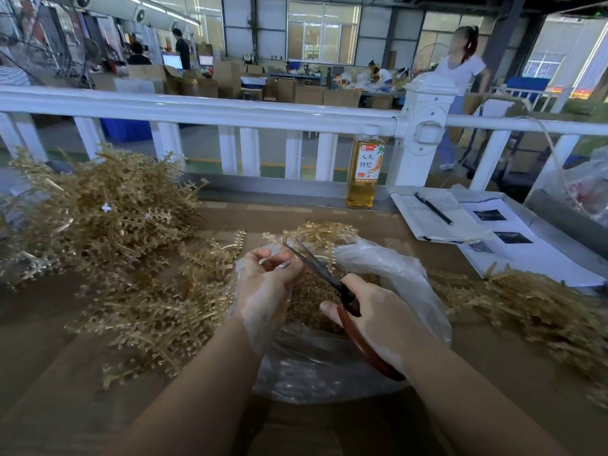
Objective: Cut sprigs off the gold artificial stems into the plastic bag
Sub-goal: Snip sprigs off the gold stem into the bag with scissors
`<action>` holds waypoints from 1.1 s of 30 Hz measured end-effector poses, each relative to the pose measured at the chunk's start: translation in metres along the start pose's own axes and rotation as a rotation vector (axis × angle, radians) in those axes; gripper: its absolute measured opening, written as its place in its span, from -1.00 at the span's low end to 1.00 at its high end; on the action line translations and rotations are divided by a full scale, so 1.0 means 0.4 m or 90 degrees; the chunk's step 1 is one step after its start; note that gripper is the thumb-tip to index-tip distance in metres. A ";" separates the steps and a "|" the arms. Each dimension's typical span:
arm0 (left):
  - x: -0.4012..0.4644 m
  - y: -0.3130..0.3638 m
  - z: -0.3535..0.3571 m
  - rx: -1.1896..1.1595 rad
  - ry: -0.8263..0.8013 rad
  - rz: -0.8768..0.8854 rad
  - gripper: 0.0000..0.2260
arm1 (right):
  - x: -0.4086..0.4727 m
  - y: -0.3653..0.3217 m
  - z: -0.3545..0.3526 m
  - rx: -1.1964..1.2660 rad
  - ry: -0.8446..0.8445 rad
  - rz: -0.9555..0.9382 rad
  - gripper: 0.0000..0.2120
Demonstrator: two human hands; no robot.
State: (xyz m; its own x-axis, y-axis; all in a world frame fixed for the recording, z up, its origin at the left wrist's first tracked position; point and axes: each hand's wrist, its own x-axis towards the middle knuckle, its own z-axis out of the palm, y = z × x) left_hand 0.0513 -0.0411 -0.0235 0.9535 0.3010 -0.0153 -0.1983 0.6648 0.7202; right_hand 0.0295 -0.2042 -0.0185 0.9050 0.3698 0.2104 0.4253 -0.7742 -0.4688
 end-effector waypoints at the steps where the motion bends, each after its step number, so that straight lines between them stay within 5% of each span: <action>1: 0.003 0.000 -0.003 0.005 -0.003 -0.001 -0.63 | 0.000 0.001 0.000 -0.005 0.002 -0.005 -0.74; 33: 0.011 -0.003 -0.018 0.063 0.056 -0.110 -0.64 | -0.011 0.007 0.017 -0.058 0.035 -0.014 -0.68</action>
State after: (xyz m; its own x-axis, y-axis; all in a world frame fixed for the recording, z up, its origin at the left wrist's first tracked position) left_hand 0.0542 -0.0356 -0.0296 0.9471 0.2500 -0.2012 -0.0067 0.6424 0.7663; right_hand 0.0266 -0.2047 -0.0265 0.8937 0.3596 0.2682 0.4415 -0.8109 -0.3842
